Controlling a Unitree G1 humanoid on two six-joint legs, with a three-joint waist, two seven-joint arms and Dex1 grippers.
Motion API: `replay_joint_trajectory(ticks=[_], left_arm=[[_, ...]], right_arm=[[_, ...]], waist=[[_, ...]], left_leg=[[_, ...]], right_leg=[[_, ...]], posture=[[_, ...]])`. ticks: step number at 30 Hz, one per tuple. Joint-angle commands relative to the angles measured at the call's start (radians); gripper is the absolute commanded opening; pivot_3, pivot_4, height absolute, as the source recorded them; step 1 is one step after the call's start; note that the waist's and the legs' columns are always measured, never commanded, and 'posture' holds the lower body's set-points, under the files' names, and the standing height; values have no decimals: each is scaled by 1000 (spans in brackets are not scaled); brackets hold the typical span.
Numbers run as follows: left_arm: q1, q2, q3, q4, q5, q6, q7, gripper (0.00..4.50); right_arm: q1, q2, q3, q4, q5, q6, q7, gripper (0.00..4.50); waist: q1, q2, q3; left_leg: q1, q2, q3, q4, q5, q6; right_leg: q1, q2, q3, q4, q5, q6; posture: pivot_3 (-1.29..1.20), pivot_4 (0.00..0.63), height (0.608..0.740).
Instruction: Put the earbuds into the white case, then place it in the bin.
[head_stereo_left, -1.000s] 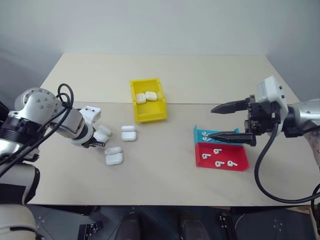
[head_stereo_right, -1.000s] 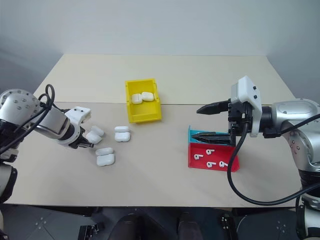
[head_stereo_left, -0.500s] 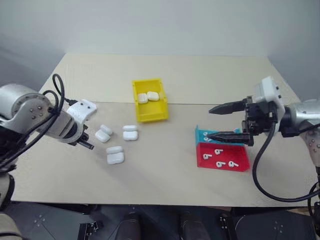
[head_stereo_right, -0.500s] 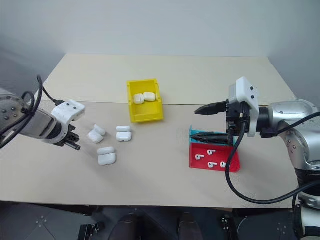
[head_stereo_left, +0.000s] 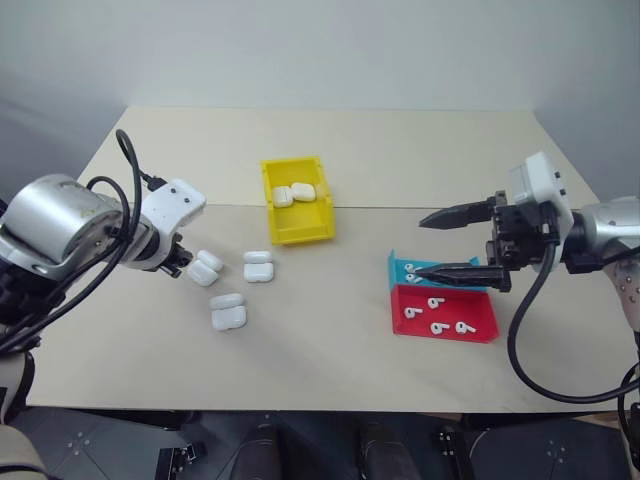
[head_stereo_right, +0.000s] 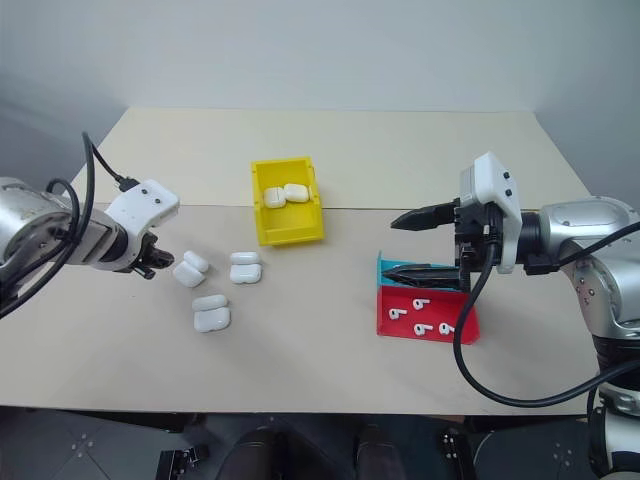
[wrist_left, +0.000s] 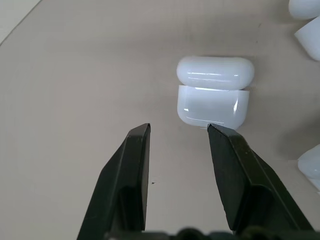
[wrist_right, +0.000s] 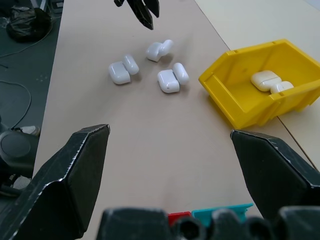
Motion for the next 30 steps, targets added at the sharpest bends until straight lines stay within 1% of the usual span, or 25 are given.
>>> replay_joint_trajectory(ticks=[1, 2, 4, 5, 6, 7, 11, 12, 16, 20, 23, 27, 30], left_arm=[[7, 16, 18, -42, 73, -37, -99, 2801], [5, 7, 27, -37, 78, -30, -118, 3034], [-14, -23, 36, -2, 94, 12, -139, 3661], [-19, -37, 37, 15, 108, 26, -144, 4048], [-25, -47, 33, 33, 123, 36, -152, 4318], [-35, -58, 24, 56, 133, 54, -164, 4462], [-73, -130, 19, 198, 172, 109, -172, 4462], [-94, -150, 17, 264, 168, 114, -179, 4462], [-147, -208, -19, 379, 223, 109, -227, 4462], [-180, -238, -102, 472, 287, 43, -309, 4462], [-183, -237, -159, 503, 327, -10, -383, 4462], [-182, -247, -208, 572, 393, -80, -466, 4462], [-178, -274, -235, 646, 464, -158, -509, 4462]], right_arm=[[-17, -13, -20, -20, 7, -9, 3, 4500], [-15, -12, -21, -23, 8, -8, 3, 4500], [-11, -12, -21, -27, 9, -8, 2, 4500], [-8, -13, -22, -29, 10, -8, 2, 4500], [-7, -13, -23, -31, 11, -8, 3, 4500], [-5, -14, -24, -32, 12, -8, 3, 4500], [0, -18, -29, -37, 16, -7, 8, 4500], [0, -20, -30, -38, 17, -6, 9, 4500], [-4, -23, -30, -37, 18, -5, 13, 4500], [-15, -24, -25, -34, 15, -1, 15, 4500], [-14, -26, -25, -37, 15, 1, 15, 4500], [-8, -29, -30, -43, 18, 5, 11, 4500], [-3, -34, -37, -54, 22, 10, 5, 4500]], waist=[[0, 0, 0], [0, 0, 0], [0, 0, 0], [1, 0, 0], [1, 0, 0], [0, 0, 0], [0, 0, 0], [0, 0, 0], [0, 0, 0], [-1, 0, 0], [-3, 0, 0], [-2, 0, 0], [0, 0, 0]], left_leg=[[0, 0, 0, 0, 0, 0], [0, 0, 0, 0, 0, 0], [0, 0, 0, 0, 0, 1], [0, 0, 0, 0, 0, 1], [0, 0, 0, 0, 0, 1], [0, 0, 0, 0, 0, 1], [0, 0, 0, 0, -1, 1], [-1, 0, 0, 0, -1, 1], [-1, 0, 0, 0, -1, 2], [-1, 0, 0, 0, -1, 2], [-1, 0, 0, 0, -1, 2], [-2, 0, 0, 0, -1, 2], [-2, 0, 0, 1, -1, 2]], right_leg=[[0, 0, 0, 0, 0, 0], [0, 0, 0, 0, 0, 0], [0, 0, 0, 0, 0, 0], [0, 0, 0, 0, 0, 0], [0, 0, 0, 0, 0, 0], [0, 0, 0, 0, 0, 0], [0, 0, 0, 0, 0, 0], [0, 0, 0, 0, 0, 0], [0, 0, 0, -1, 0, 0], [0, 0, 0, -1, 0, 0], [-1, 0, 0, -1, 0, 0], [-1, 0, 0, -1, 0, 0], [-1, 0, 0, -1, 0, 0]], posture=[[0, 150, 740], [0, 150, 740], [0, 150, 740], [0, 150, 740], [0, 150, 740], [0, 150, 740], [0, 150, 740], [0, 150, 740], [0, 150, 740], [0, 150, 740], [0, 150, 740], [0, 150, 740], [0, 150, 740]])
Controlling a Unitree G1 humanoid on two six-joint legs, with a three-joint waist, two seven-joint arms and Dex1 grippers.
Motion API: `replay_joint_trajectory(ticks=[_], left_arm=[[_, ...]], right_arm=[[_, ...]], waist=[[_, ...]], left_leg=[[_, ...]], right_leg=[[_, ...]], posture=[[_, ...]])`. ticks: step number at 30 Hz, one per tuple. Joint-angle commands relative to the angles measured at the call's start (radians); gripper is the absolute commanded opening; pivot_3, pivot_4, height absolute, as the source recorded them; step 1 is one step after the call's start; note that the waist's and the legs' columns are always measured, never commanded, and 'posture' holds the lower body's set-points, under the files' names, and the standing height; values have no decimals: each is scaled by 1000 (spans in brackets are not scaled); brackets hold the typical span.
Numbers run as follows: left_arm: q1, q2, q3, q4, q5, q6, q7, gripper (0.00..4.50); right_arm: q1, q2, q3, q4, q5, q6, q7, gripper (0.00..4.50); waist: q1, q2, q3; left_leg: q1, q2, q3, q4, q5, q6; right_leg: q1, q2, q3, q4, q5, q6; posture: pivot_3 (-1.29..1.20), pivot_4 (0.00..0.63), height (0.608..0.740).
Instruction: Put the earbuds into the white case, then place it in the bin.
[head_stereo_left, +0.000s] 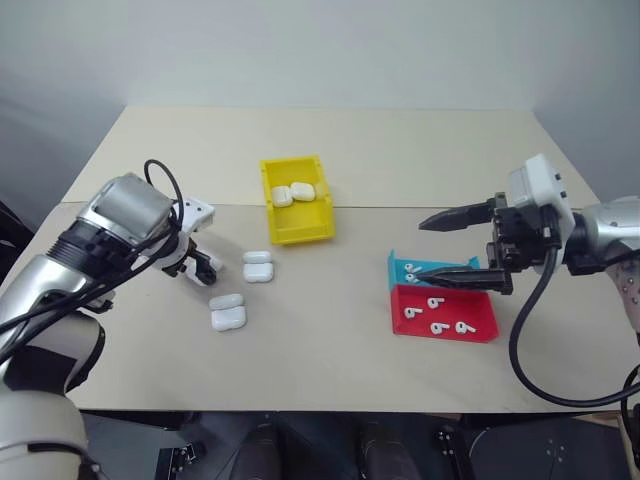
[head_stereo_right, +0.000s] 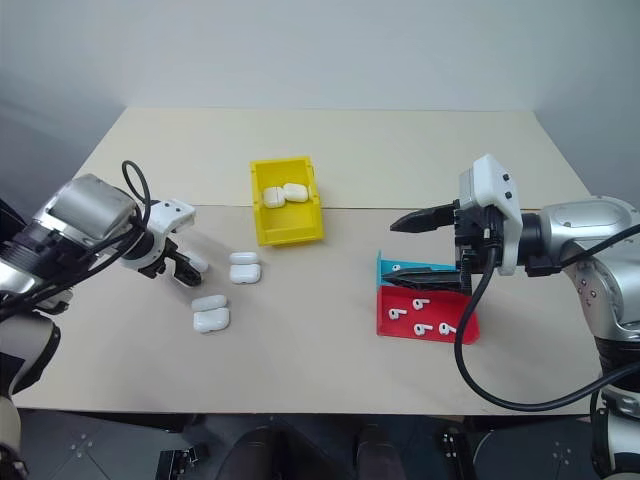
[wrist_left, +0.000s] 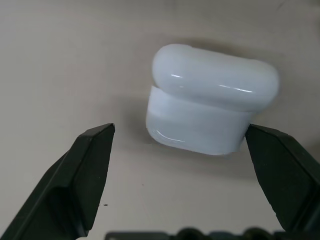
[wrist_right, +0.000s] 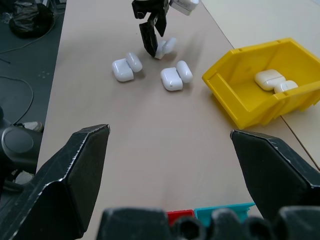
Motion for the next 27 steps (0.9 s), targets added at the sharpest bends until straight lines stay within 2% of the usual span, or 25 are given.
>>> replay_joint_trajectory(ticks=[1, 10, 13, 17, 22, 27], left_arm=[[-19, -20, -22, 72, 95, -89, -56, 4462], [11, -55, -6, 100, 193, -152, -176, 4462], [23, -64, -5, 118, 224, -180, -204, 3920], [27, -75, 8, 137, 255, -201, -226, 2799], [41, -80, 50, 118, 283, -212, -236, 2770], [105, 26, 181, -82, 259, -190, -241, 2770]], right_arm=[[-5, -22, -40, -37, 24, 11, -6, 4500], [37, -46, -78, -74, 47, 30, -17, 4500], [39, -51, -82, -78, 54, 34, -20, 4500], [39, -56, -86, -81, 60, 40, -22, 4500], [41, -57, -86, -83, 62, 44, -29, 4500], [56, -54, -95, -87, 63, 41, -40, 4500]], waist=[[0, 0, 0], [3, 0, 0], [3, 0, 0], [4, 0, 0], [3, 0, 0], [0, 0, 0]], left_leg=[[0, 0, 0, 0, 0, 0], [1, 0, 0, 3, 0, 0], [1, 0, 0, 3, 0, 0], [2, 0, -1, 5, 0, 1], [2, 0, -1, 8, -1, 1], [0, 0, -1, 9, -1, 1]], right_leg=[[0, 0, 0, 0, 0, 0], [2, 0, 0, 2, 0, 0], [2, 0, 0, 3, 0, 0], [3, 0, 0, 3, 0, 0], [4, 0, 0, 5, 1, 2], [3, 0, 0, 4, 2, 3]], posture=[[0, 150, 740], [0, 150, 740], [0, 150, 740], [0, 150, 740], [0, 150, 740], [0, 150, 740]])
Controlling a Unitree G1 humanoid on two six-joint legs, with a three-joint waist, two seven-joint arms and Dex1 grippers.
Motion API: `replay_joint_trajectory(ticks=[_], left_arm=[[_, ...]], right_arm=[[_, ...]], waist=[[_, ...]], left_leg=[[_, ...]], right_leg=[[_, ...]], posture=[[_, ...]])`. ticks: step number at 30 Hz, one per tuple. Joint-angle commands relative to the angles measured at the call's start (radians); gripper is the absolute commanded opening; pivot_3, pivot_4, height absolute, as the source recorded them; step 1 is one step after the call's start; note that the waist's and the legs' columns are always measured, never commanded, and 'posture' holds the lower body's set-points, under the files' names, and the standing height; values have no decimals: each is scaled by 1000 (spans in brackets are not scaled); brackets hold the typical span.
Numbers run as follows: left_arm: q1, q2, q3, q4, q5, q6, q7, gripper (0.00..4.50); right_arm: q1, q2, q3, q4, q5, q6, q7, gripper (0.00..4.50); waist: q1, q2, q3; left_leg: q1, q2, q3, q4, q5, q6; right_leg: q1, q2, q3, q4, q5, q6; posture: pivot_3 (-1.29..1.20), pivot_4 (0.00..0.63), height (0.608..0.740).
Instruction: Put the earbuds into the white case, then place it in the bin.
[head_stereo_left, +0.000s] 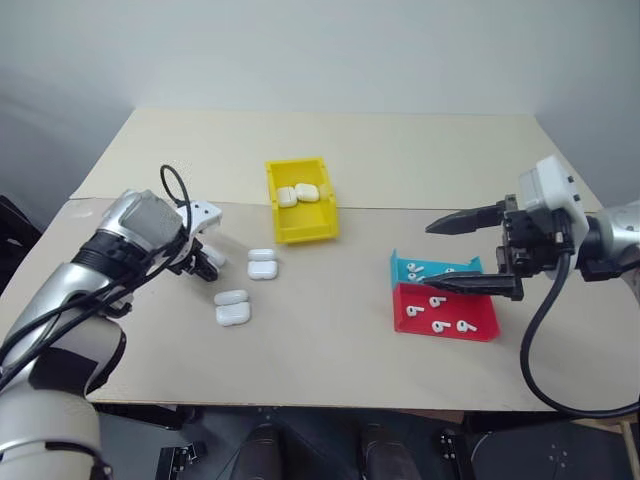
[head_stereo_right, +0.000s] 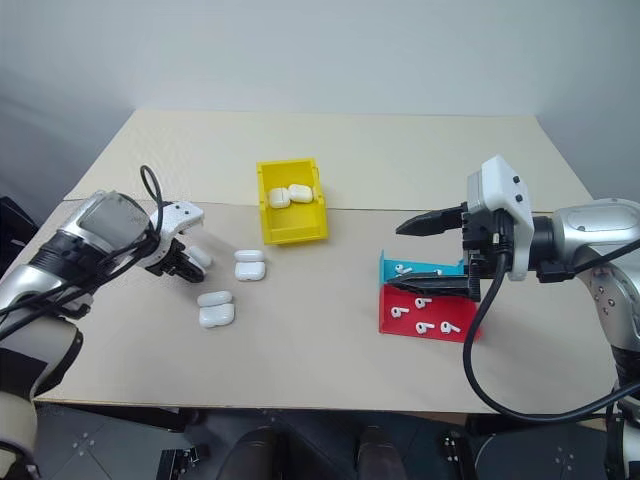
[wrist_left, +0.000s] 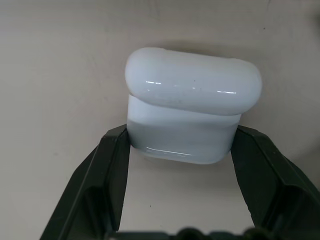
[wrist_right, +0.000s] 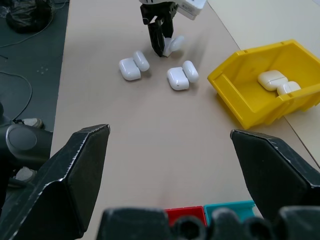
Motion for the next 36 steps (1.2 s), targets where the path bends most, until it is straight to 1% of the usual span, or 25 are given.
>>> replay_joint_trajectory(ticks=[1, 3, 5, 7, 9, 10, 11, 12, 13, 14, 15, 17, 19, 20, 23, 27, 32, 36], left_arm=[[46, 95, 141, -183, -13, 21, 16, 2770], [99, 159, 259, -307, -49, 26, 20, 2770], [177, 172, 440, -426, -89, 8, 66, 2770], [235, 150, 615, -522, -129, 15, 106, 2770], [270, 52, 824, -656, -156, 54, 199, 2770], [284, -35, 923, -720, -163, 44, 270, 2770], [301, -127, 998, -786, -158, 13, 351, 2770], [314, -189, 1039, -828, -154, -12, 406, 2770], [307, -252, 1087, -857, -186, 2, 425, 2770], [302, -297, 1129, -874, -243, 11, 409, 2770], [300, -324, 1159, -877, -306, 16, 373, 2770], [297, -346, 1194, -863, -415, 18, 306, 2770], [297, -357, 1205, -847, -490, -2, 274, 2770], [306, -351, 1190, -843, -536, -22, 227, 2770], [354, -336, 1117, -854, -611, -145, 87, 2770], [430, -329, 1018, -858, -645, -353, -110, 2770], [482, -308, 919, -838, -630, -479, -183, 2770], [522, -254, 877, -824, -636, -544, -254, 2770]], right_arm=[[12, -12, -51, -25, 23, -2, -9, 4500], [24, -6, -61, -29, 24, -5, -21, 4500], [36, -2, -69, -31, 24, -9, -30, 4500], [45, 6, -73, -35, 22, -15, -41, 4500], [46, 24, -77, -36, 22, -15, -67, 4500], [45, 35, -78, -35, 21, -16, -81, 4500], [43, 44, -77, -35, 20, -15, -91, 4500], [42, 49, -75, -34, 19, -15, -97, 4500], [39, 55, -71, -35, 17, -16, -102, 4500], [36, 61, -69, -36, 17, -16, -105, 4500], [30, 65, -66, -34, 17, -16, -109, 4500], [20, 70, -60, -28, 17, -16, -113, 4500], [7, 75, -52, -18, 13, -14, -115, 4500], [5, 76, -51, -17, 13, -13, -115, 4500], [11, 70, -50, -25, 14, -8, -112, 4500], [24, 40, -36, -43, -18, -23, -97, 4500], [74, -46, -3, -76, -85, -27, -68, 4500], [123, -139, 31, -97, -153, -11, -62, 4500]], waist=[[-2, 0, 0], [-7, -1, 1], [-8, -1, 1], [-4, -1, 1], [0, -1, 1], [4, -2, 1], [8, -2, 1], [10, -2, 1], [9, -2, 1], [8, -2, 1], [6, -2, 1], [1, -2, 1], [-5, -2, 1], [-7, -2, 1], [-8, -2, 1], [-8, -2, 1], [-8, -2, 1], [-8, -2, 1]], left_leg=[[-2, 0, 0, 0, 0, 0], [-4, 0, 0, 0, -1, 2], [-6, 1, 0, 0, -2, 4], [-6, 1, 0, 0, -3, 5], [-5, 1, 0, 1, -3, 5], [-5, 1, 0, 2, -3, 5], [-5, 1, 0, 2, -3, 5], [-4, 1, 0, 3, -3, 5], [-3, 0, 0, 4, -3, 5], [-3, 0, 0, 5, -3, 5], [-3, 0, 0, 5, -3, 5], [-3, 0, 0, 5, -3, 5], [-3, 0, 0, 5, -3, 5], [-3, 0, 0, 5, -3, 5], [-3, 0, 0, 4, -3, 5], [-3, 0, 0, 4, -3, 5], [-2, 0, 0, 4, -3, 5], [-3, 0, 0, 3, -3, 5]], right_leg=[[-1, 0, 0, 0, 0, 0], [-3, 0, 0, -1, 0, 0], [-4, 0, 0, -3, 0, 0], [-4, 0, 0, -3, 0, 0], [-3, 0, 0, -4, 0, 0], [-3, 0, -1, -3, 0, 0], [-2, -1, -1, -3, 0, 1], [-1, -1, -2, -3, 0, 1], [1, -1, -1, -3, 1, 2], [1, -1, -1, -3, 1, 2], [1, -1, -1, -3, 2, 2], [1, -1, -1, -2, 2, 2], [1, -1, -1, -2, 2, 2], [1, -1, 0, -2, 2, 2], [1, -1, 0, -3, 2, 2], [1, -1, 0, -3, 2, 2], [1, -1, 0, -4, 2, 2], [1, -1, 0, -5, 2, 2]], posture=[[0, 150, 740], [0, 150, 740], [0, 150, 740], [0, 150, 740], [0, 150, 740], [0, 150, 740], [0, 150, 740], [0, 150, 740], [0, 150, 740], [0, 150, 740], [0, 150, 740], [0, 150, 740], [0, 150, 740], [0, 150, 740], [0, 150, 740], [0, 150, 740], [0, 150, 740], [0, 150, 740]])
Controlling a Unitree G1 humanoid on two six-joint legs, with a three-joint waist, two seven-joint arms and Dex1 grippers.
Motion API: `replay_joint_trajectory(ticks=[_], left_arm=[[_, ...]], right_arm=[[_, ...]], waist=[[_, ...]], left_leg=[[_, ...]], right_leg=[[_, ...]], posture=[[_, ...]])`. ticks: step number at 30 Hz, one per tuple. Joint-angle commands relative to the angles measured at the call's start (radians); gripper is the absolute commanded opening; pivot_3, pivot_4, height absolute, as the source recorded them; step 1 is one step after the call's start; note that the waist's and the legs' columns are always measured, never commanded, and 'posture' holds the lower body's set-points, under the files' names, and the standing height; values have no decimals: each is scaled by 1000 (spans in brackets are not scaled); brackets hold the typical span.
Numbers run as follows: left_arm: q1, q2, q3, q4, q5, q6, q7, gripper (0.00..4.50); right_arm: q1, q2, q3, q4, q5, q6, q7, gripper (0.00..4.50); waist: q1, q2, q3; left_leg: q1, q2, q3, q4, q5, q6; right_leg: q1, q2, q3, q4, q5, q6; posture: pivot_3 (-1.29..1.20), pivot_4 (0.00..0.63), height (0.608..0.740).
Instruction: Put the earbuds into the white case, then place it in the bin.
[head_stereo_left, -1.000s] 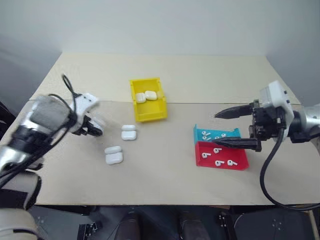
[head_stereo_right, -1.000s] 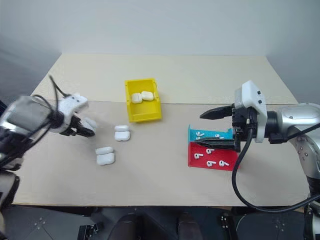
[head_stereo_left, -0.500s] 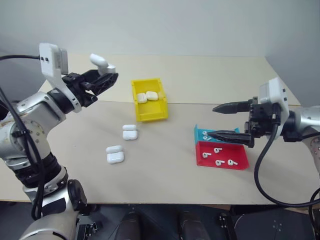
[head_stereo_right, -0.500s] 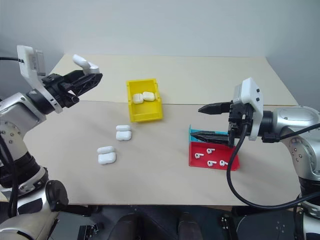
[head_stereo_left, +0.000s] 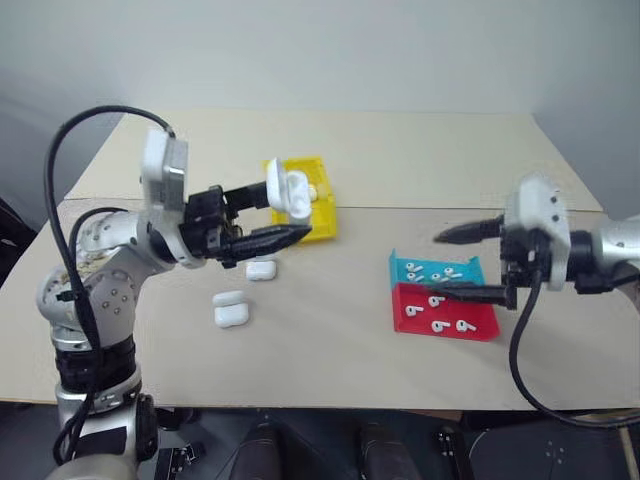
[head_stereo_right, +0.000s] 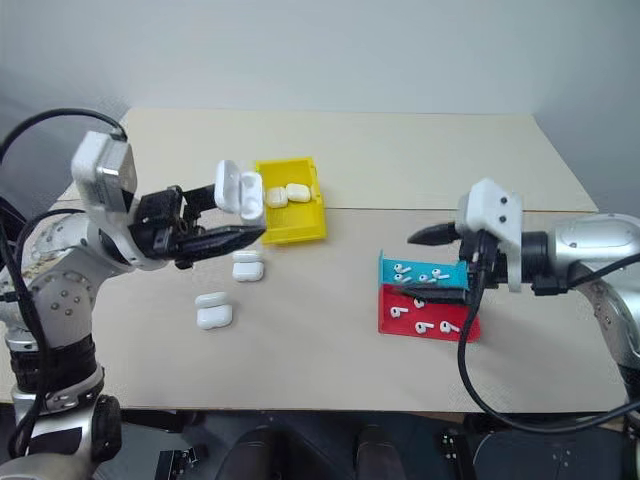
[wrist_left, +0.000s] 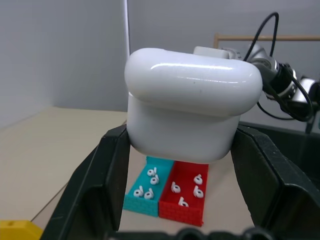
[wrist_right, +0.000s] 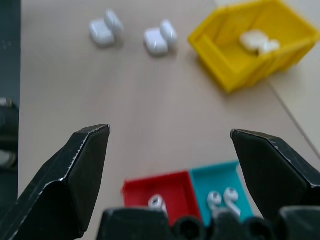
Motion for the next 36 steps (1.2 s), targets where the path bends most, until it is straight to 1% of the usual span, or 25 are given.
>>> replay_joint_trajectory(ticks=[1, 5, 6, 8, 12, 13, 20, 24, 30, 36], left_arm=[[24, 50, -26, -4, -10, -76, -71, 2770], [49, 61, -43, -2, -23, -112, -70, 2770], [54, 55, -48, -7, -25, -116, -57, 2770], [65, 45, -55, -18, -35, -121, -38, 2770], [99, 50, -81, -47, -40, -136, -34, 2770], [105, 51, -86, -53, -44, -136, -33, 2770], [151, 47, -131, -88, -21, -171, -12, 2770], [159, 48, -146, -93, -26, -184, 2, 2770], [162, 46, -158, -83, -27, -199, 12, 2770], [169, 50, -161, -82, -27, -208, 21, 2770]], right_arm=[[16, -84, 16, -41, -66, -1, 7, 4500], [23, -135, 67, -47, -115, -1, 17, 4500], [24, -145, 87, -46, -139, -8, 17, 4315], [33, -162, 117, -43, -186, -31, 21, 3846], [27, -167, 183, -19, -277, -45, 0, 2518], [24, -169, 198, -9, -295, -47, 2, 2263], [46, -182, 264, 23, -385, -85, 44, 2263], [38, -147, 306, 81, -440, -101, 35, 2263], [-12, -65, 385, 165, -524, -120, 29, 2263], [-36, -20, 410, 228, -572, -152, 34, 2263]], waist=[[-2, 0, 0], [-5, 0, 0], [-5, 0, 0], [-5, 0, 0], [-5, 0, 0], [-6, 0, 0], [-5, 0, 0], [-5, 0, 0], [-10, 0, 0], [-9, 0, 0]], left_leg=[[0, 0, 0, 0, 0, 0], [1, 0, 0, 0, 0, 0], [1, 0, 0, 0, 0, 0], [1, 0, 0, 0, 0, 0], [0, 0, 0, 0, 0, 0], [0, 0, 0, 0, 0, 0], [0, 0, 0, 0, 0, 0], [0, 0, 0, 0, 0, 0], [1, 0, 0, 0, 0, 0], [1, 0, 0, 0, 0, 0]], right_leg=[[0, 0, 0, 0, 0, 0], [0, 0, 0, 0, 0, 0], [0, 0, 0, 0, 0, 0], [0, 0, 0, 0, 0, 0], [-1, 0, 0, 0, 0, 0], [-1, 0, 0, 0, 0, 0], [-1, 0, 0, 0, 0, 0], [0, 0, 0, 0, 0, 0], [0, 0, 0, 0, 0, 0], [0, 0, 0, 0, 0, 0]], posture=[[0, 150, 740], [0, 150, 740], [0, 150, 740], [0, 150, 740], [0, 150, 740], [0, 150, 740], [0, 150, 740], [0, 150, 740], [0, 150, 740], [0, 150, 740]])
